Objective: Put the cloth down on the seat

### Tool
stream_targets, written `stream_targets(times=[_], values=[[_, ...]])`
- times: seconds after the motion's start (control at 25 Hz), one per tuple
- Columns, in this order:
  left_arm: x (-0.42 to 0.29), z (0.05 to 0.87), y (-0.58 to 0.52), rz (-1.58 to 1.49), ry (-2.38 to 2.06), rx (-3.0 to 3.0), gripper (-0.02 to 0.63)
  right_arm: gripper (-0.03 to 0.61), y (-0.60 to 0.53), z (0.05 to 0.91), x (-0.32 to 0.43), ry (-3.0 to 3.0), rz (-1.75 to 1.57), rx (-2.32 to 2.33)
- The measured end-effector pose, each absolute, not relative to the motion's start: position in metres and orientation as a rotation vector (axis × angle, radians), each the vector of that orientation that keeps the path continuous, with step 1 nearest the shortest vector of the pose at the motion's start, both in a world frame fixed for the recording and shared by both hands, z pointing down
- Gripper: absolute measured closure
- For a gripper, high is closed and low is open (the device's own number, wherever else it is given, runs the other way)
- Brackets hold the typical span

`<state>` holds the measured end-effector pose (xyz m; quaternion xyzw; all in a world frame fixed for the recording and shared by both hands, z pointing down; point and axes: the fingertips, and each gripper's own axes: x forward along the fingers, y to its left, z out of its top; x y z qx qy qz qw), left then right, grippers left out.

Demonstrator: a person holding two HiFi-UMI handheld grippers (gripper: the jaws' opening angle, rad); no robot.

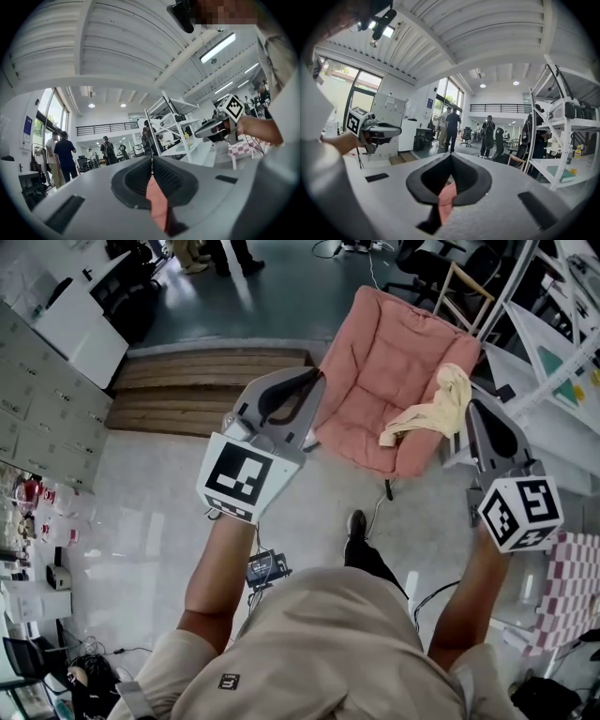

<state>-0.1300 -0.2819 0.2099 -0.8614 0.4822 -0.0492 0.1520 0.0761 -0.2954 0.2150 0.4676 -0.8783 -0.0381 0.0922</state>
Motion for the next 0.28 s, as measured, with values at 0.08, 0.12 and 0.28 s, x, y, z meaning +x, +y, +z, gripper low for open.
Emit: stream_targets(times=[0.08, 0.12, 0.28], values=[[-0.1331, 0.2086, -0.2819, -0.14, 1.39, -2.464, 0.6, 0.589, -0.2973, 0.2154, 0.075, -2.609, -0.115, 1.39], [-0.135, 0.2079, -0.2822, -0.138, 1.393, -2.462, 0.6, 0.589, -0.2982, 0.2153, 0.0739, -2.609, -0.115, 1.391], [-0.1383, 0.2079, -0.2854, -0.135, 1.399, -2.46, 0.6, 0.589, -0.3014, 0.2155, 0.0699, -2.609, -0.112, 1.391]])
